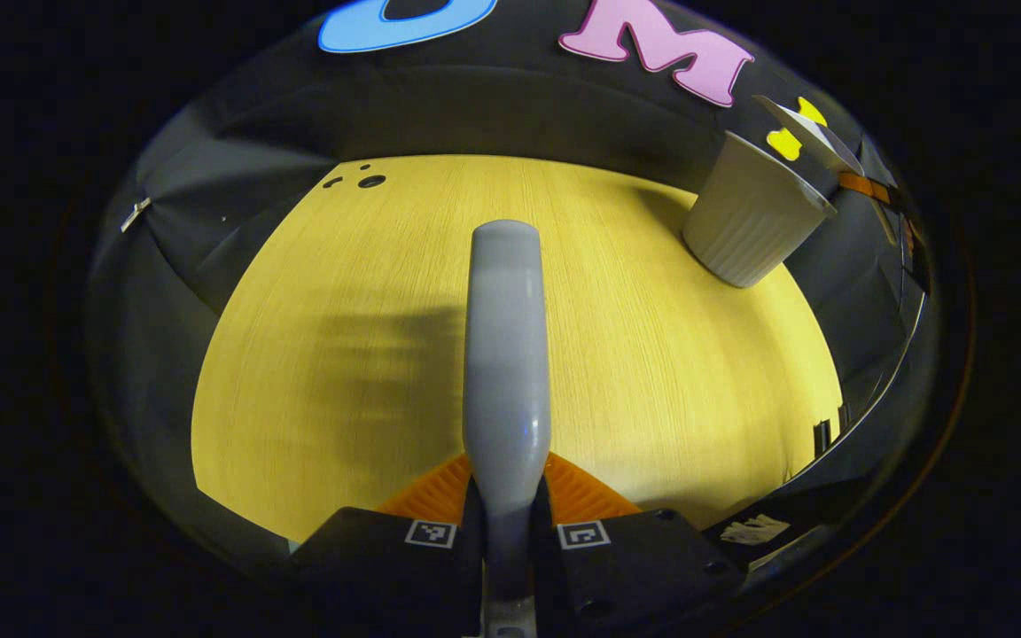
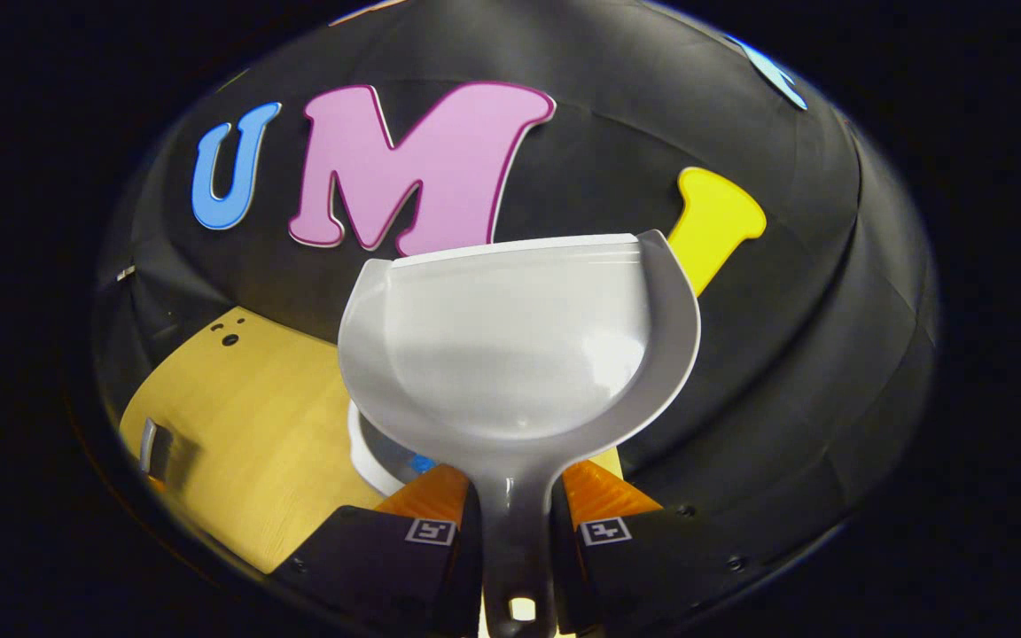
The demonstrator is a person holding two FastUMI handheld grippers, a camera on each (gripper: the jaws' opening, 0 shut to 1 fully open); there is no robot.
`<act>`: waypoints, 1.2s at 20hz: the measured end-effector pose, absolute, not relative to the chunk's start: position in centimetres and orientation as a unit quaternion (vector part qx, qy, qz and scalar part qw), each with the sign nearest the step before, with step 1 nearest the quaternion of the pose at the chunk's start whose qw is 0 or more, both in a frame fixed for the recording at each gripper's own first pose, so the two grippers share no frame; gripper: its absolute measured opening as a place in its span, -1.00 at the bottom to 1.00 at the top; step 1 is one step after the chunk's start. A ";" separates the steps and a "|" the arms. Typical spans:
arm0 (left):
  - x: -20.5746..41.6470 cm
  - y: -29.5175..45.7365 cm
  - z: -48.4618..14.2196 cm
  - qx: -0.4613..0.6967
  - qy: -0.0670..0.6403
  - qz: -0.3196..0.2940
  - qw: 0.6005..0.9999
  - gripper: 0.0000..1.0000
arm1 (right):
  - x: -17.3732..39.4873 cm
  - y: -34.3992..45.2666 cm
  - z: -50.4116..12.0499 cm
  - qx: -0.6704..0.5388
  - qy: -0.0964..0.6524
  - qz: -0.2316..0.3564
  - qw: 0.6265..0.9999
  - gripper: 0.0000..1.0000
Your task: Pick up the small broom and dustpan from the desktop, sweep the trash into the dustpan with the broom, and then empty the trash into the garbage bin.
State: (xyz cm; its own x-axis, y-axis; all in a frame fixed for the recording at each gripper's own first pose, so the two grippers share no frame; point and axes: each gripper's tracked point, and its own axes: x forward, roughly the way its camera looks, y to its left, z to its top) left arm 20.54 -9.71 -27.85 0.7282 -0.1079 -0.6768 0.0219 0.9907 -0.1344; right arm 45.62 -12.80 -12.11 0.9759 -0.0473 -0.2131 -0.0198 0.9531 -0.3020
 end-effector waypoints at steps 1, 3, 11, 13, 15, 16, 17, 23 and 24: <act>20.4 -9.6 -27.8 -0.055 0.365 -0.034 0.929 -0.39 | 43.9 -12.1 -11.0 -0.149 0.101 0.000 0.984 -0.28; 20.0 -9.6 -27.7 -0.043 0.359 -0.033 0.932 -0.46 | 41.3 -11.3 -9.5 -0.144 0.087 0.008 0.986 -0.28; 19.9 -9.3 -28.5 -0.057 0.341 -0.021 0.938 -0.46 | 34.1 -0.7 -13.6 -0.073 0.118 0.075 0.987 -0.29; 20.0 -9.0 -28.7 -0.058 0.339 -0.018 0.939 -0.46 | 32.8 1.8 -16.8 -0.060 0.144 0.088 0.984 -0.29; 19.8 -9.3 -28.8 -0.064 0.340 -0.021 0.938 -0.39 | 31.3 3.5 -20.1 -0.060 0.175 0.098 0.978 -0.28; 19.7 -9.4 -28.9 -0.063 0.342 -0.024 0.937 -0.46 | 30.6 4.2 -21.9 -0.059 0.191 0.103 0.974 -0.28; 19.8 -9.3 -29.0 -0.058 0.346 -0.024 0.936 -0.39 | 29.7 4.9 -23.8 -0.057 0.207 0.108 0.971 -0.28; 19.4 -8.8 -30.0 -0.053 0.370 -0.016 0.928 -0.45 | 26.5 6.5 -34.0 -0.052 0.294 0.122 0.946 -0.28; 19.3 -8.8 -30.1 -0.049 0.376 -0.014 0.925 -0.46 | 26.3 6.5 -35.7 -0.049 0.309 0.122 0.942 -0.28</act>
State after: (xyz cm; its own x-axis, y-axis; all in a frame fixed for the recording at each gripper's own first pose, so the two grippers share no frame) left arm 19.29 -8.80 -30.10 0.7176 -0.0622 -0.6937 -0.0113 0.9948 -0.1009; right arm 26.33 6.45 -35.70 0.7796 0.1994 -0.5937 -0.2598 0.9655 -0.0169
